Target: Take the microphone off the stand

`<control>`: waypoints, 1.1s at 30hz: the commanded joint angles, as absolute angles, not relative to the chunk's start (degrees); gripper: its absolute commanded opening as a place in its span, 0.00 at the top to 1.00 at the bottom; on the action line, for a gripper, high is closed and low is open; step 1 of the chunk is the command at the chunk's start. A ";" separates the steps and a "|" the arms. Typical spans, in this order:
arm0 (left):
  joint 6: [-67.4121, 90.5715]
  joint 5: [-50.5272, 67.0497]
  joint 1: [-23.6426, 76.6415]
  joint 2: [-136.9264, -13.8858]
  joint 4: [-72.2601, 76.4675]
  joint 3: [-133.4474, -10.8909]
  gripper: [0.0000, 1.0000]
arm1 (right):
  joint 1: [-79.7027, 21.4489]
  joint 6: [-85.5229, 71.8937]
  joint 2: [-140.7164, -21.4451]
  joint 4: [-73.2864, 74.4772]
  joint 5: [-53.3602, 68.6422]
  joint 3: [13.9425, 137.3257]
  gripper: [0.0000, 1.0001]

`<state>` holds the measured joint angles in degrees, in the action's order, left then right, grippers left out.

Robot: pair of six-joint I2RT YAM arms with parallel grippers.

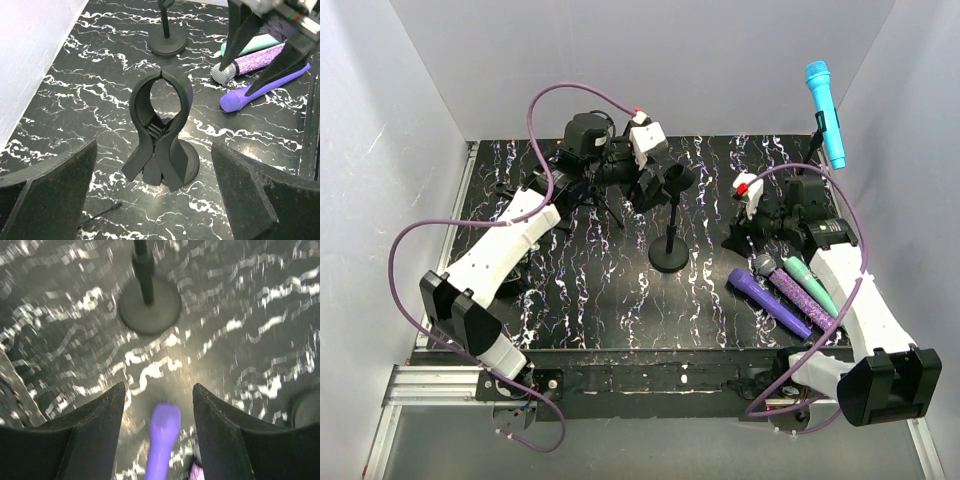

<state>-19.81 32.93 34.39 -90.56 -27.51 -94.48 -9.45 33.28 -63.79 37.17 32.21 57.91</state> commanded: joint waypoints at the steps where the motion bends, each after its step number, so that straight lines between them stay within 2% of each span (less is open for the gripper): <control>1: -24.77 29.53 34.37 -87.11 -37.49 -100.19 0.02 | -10.81 20.34 -68.54 19.81 46.66 63.71 0.36; 5: -29.00 26.90 34.37 -83.77 -44.28 -98.62 0.02 | -12.30 10.57 -72.06 1.98 46.50 63.63 0.36; 8: -27.34 23.13 34.37 -80.78 -47.19 -96.08 0.02 | -13.27 6.34 -75.31 -5.52 49.90 65.30 0.36; 13: -27.42 21.89 34.19 -74.10 -46.76 -86.24 0.02 | -14.85 2.12 -79.97 -9.14 57.64 67.85 0.36; 19: -27.33 18.38 34.10 -74.09 -47.99 -85.70 0.02 | -17.14 1.14 -83.93 -7.48 64.07 71.19 0.37; 30: -25.14 17.40 33.93 -73.56 -44.91 -82.00 0.02 | -21.35 -2.02 -87.54 -13.45 58.01 71.10 0.37; 33: -25.49 17.58 33.93 -74.70 -44.65 -82.62 0.02 | -21.80 -1.93 -87.63 -15.54 53.02 69.88 0.37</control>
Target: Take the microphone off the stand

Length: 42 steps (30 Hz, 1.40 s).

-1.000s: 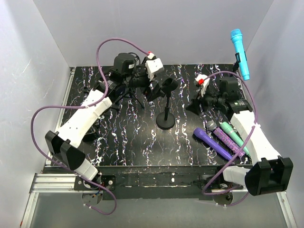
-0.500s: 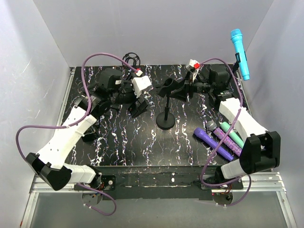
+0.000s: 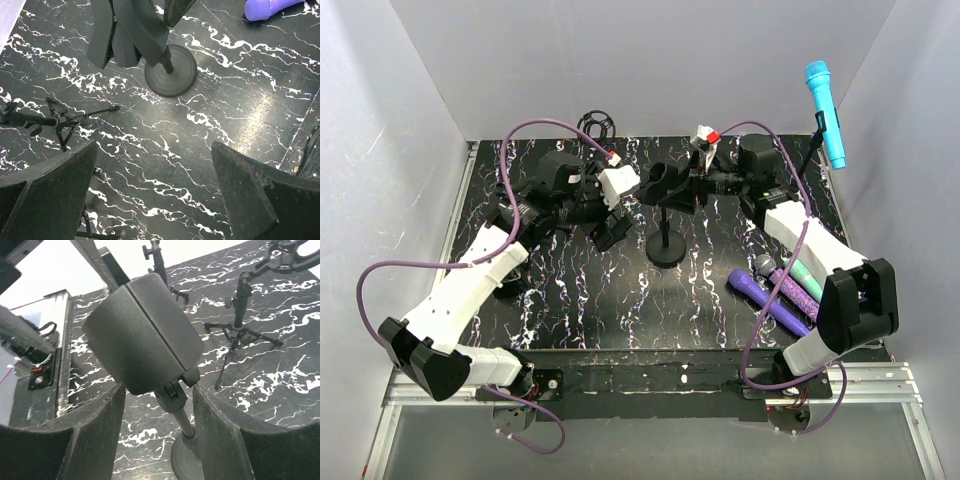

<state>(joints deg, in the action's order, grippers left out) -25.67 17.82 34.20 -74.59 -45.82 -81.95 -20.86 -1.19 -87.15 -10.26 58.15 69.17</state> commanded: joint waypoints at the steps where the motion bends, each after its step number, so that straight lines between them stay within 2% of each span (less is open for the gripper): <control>1: -25.49 17.67 33.93 -74.97 -44.21 -82.62 0.02 | -21.80 -2.28 -87.45 -17.38 51.08 69.00 0.37; 5: -25.49 17.14 33.93 -76.20 -43.77 -83.41 0.02 | -21.71 -2.29 -86.66 -22.14 46.24 66.36 0.36; 11: -26.54 16.00 33.93 -77.25 -45.97 -85.08 0.02 | -21.80 -3.42 -88.41 -27.41 47.72 65.48 0.37; 13: -26.63 16.08 33.93 -77.96 -46.67 -86.04 0.02 | -21.80 -4.92 -89.03 -30.05 46.68 64.95 0.40; 17: -26.37 16.08 33.93 -79.01 -46.50 -86.57 0.02 | -22.06 -6.50 -89.65 -32.26 42.20 64.51 0.55; 21: -24.70 17.31 33.93 -79.80 -41.94 -84.56 0.02 | -22.06 -8.26 -89.56 -29.11 41.40 65.30 0.88; 22: -23.91 17.58 33.93 -80.15 -40.01 -83.77 0.02 | -21.97 -9.22 -89.21 -27.87 40.70 65.56 0.96; 23: -22.78 17.84 33.93 -80.59 -38.08 -82.89 0.02 | -22.06 -10.36 -88.69 -26.47 38.69 65.83 0.99; 26: -19.79 17.84 33.93 -81.65 -30.52 -79.73 0.03 | -22.06 -14.05 -85.97 -20.68 29.74 67.23 0.99; 30: -17.06 20.73 33.93 -83.75 -18.92 -73.67 0.11 | -22.06 -21.60 -84.46 -10.83 19.35 70.92 0.99; 34: -13.81 25.73 33.14 -86.56 -11.10 -70.58 0.13 | -20.48 -25.14 -86.30 -5.11 25.11 72.51 0.99; 37: -7.59 32.58 30.94 -90.33 -4.95 -70.31 0.24 | -20.04 -23.56 -87.97 3.50 26.71 75.75 0.99; 42: 5.44 42.87 30.50 -97.55 7.81 -68.29 0.39 | -18.29 -25.04 -89.56 2.46 31.82 74.88 0.99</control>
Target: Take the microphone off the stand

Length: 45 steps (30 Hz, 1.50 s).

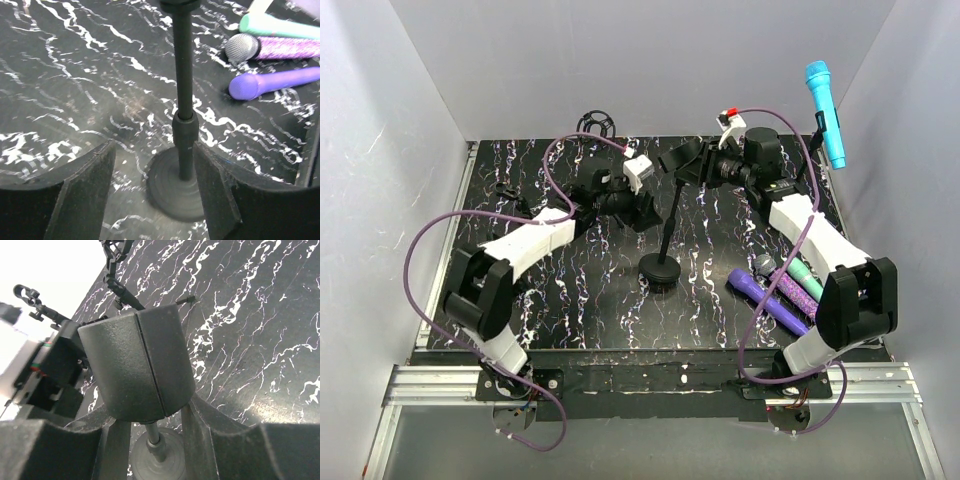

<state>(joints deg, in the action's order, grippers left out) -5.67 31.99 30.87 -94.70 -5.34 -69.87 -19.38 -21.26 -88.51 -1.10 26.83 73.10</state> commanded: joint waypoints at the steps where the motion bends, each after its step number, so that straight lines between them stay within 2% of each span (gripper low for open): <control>1: 6.41 44.02 30.67 -98.69 8.00 -68.64 0.40 | -17.85 -26.09 -89.91 2.37 31.38 74.88 0.99; 10: 7.20 48.95 31.20 -105.64 1.67 -76.54 0.41 | -15.91 -31.73 -90.70 -2.90 33.31 74.80 0.99; 14: 9.57 50.27 31.99 -107.92 4.30 -77.17 0.53 | -15.82 -32.43 -90.44 -2.90 33.84 73.83 0.99; 16: 8.71 50.62 32.17 -108.54 3.78 -77.26 0.64 | -15.91 -32.43 -90.35 -2.64 33.23 73.39 0.99; 17: 8.44 51.67 32.17 -108.72 3.00 -77.34 0.66 | -16.00 -32.17 -90.26 -2.38 32.87 73.39 0.99; 19: 7.21 52.73 32.08 -109.86 -2.60 -78.48 0.64 | -16.00 -31.38 -90.18 -1.67 32.43 73.56 0.99; 20: 6.42 53.00 32.08 -109.95 -5.33 -78.49 0.59 | -15.91 -31.03 -90.18 -1.06 32.34 73.74 0.99; 21: 6.94 53.00 32.08 -109.34 -4.58 -77.44 0.55 | -15.82 -30.76 -90.09 -0.62 32.08 73.83 0.99; 23: 9.39 53.09 32.17 -107.59 -0.37 -74.11 0.55 | -15.91 -30.15 -89.83 -0.09 32.08 74.00 0.99; 25: 10.11 52.91 32.25 -107.14 1.67 -73.04 0.62 | -15.91 -29.80 -89.74 -0.09 32.08 73.92 0.99; 27: 10.28 52.12 32.26 -106.96 2.11 -72.95 0.72 | -15.91 -29.36 -89.74 1.93 31.73 73.83 0.99; 29: 9.76 51.59 32.26 -107.31 2.02 -73.56 0.95 | -16.00 -28.92 -89.74 2.98 31.20 74.00 0.99; 30: 8.89 50.81 32.26 -107.49 1.15 -74.43 1.00 | -15.91 -28.92 -89.82 3.77 30.68 74.35 0.99; 32: 6.26 45.39 32.69 -106.97 -1.82 -76.37 1.00 | -15.91 -28.92 -89.91 6.84 28.32 75.93 0.99; 34: 1.60 33.80 34.27 -105.04 -4.82 -77.78 1.00 | -16.26 -30.31 -90.35 13.15 20.53 79.61 0.99; 38: -3.07 -4.99 40.24 -99.24 -0.56 -73.76 1.00 | -20.29 -33.21 -92.28 33.19 -6.89 92.78 0.99; 40: -2.38 -17.35 42.79 -99.57 1.41 -72.95 1.00 | -22.05 -34.28 -92.90 35.50 -14.12 96.40 0.99; 42: 2.78 -19.60 43.42 -101.77 -3.65 -75.48 1.00 | -23.81 -34.28 -93.51 36.30 -16.34 97.82 0.99; 45: 7.29 -17.94 43.42 -103.62 -9.75 -78.13 1.00 | -23.82 -33.67 -94.04 32.89 -13.03 94.67 0.99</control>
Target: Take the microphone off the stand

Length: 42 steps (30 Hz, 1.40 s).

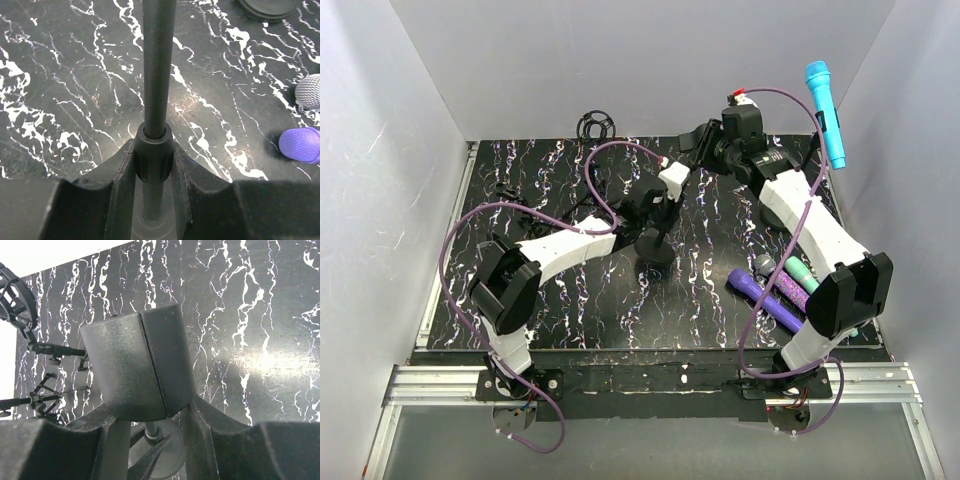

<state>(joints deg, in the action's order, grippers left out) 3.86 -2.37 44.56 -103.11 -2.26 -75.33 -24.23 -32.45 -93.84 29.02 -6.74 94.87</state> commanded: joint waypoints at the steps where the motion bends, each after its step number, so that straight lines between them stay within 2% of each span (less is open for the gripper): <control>1: 6.16 -14.54 43.07 -103.54 -8.97 -77.35 1.00 | -23.04 -33.40 -94.13 30.70 -10.75 92.57 0.99; 2: 4.59 -10.33 42.37 -102.93 -8.09 -76.39 1.00 | -21.81 -33.75 -94.13 29.02 -7.33 90.72 0.99; 3: 2.83 -5.32 41.58 -102.22 -8.09 -75.59 0.91 | -20.49 -33.92 -93.96 26.31 -2.34 87.92 0.99; 5: -4.26 2.86 40.35 -101.17 -11.32 -76.37 0.52 | -16.98 -33.75 -92.65 15.97 11.35 81.95 0.99; 6: -7.79 5.68 39.91 -100.99 -14.21 -77.42 0.39 | -15.57 -34.01 -91.68 10.78 15.95 79.04 0.99; 8: -7.92 14.01 37.19 -100.02 -18.61 -79.18 0.27 | -14.07 -33.57 -89.92 5.73 20.37 76.56 0.99; 10: -8.52 28.83 34.64 -99.41 -22.39 -80.24 0.23 | -12.66 -34.71 -89.12 -3.46 30.26 73.23 0.99; 13: -7.84 46.45 31.47 -100.37 -23.04 -79.72 0.26 | -12.57 -35.94 -89.30 -11.40 41.11 72.07 0.99; 19: 2.10 50.96 29.53 -102.30 -10.22 -75.15 0.30 | -14.23 -33.14 -88.94 -6.33 41.04 73.74 0.99; 24: 3.60 54.57 29.79 -105.29 -6.86 -76.29 0.34 | -14.15 -32.43 -90.35 -3.78 40.08 74.18 0.99; 27: 6.06 55.46 31.11 -107.13 -3.52 -76.64 0.40 | -14.15 -32.34 -91.14 -3.34 39.90 74.97 0.99; 30: 4.93 54.50 33.04 -108.45 -4.12 -77.52 0.52 | -14.15 -32.52 -91.93 -2.73 39.20 75.76 0.99; 35: 2.29 50.89 34.01 -108.98 -7.38 -76.91 0.54 | -14.06 -33.22 -93.07 -2.81 38.85 77.25 0.99; 36: 2.02 49.84 34.01 -108.98 -7.47 -76.73 0.63 | -13.98 -33.22 -93.16 -2.55 38.41 77.60 0.99; 37: 1.76 48.70 34.01 -109.07 -7.47 -76.64 0.86 | -13.97 -33.31 -93.43 -2.11 37.71 77.96 0.99; 38: 1.76 46.17 34.10 -108.99 -7.73 -76.99 1.00 | -13.97 -33.48 -93.43 -0.89 35.79 78.48 0.99; 40: 1.15 37.75 34.80 -107.41 -6.60 -77.17 1.00 | -14.15 -34.62 -93.78 6.11 29.48 80.58 0.99; 41: 0.27 28.40 35.85 -105.84 -6.07 -77.08 1.00 | -14.24 -36.11 -93.69 10.59 23.79 81.81 0.99; 42: -3.13 12.20 38.38 -104.25 -4.93 -76.82 1.00 | -14.76 -38.12 -93.60 16.38 17.12 83.83 0.99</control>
<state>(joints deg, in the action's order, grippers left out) 3.57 44.10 34.30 -109.84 -6.83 -75.90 -14.59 -31.53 -94.13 4.05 33.01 75.92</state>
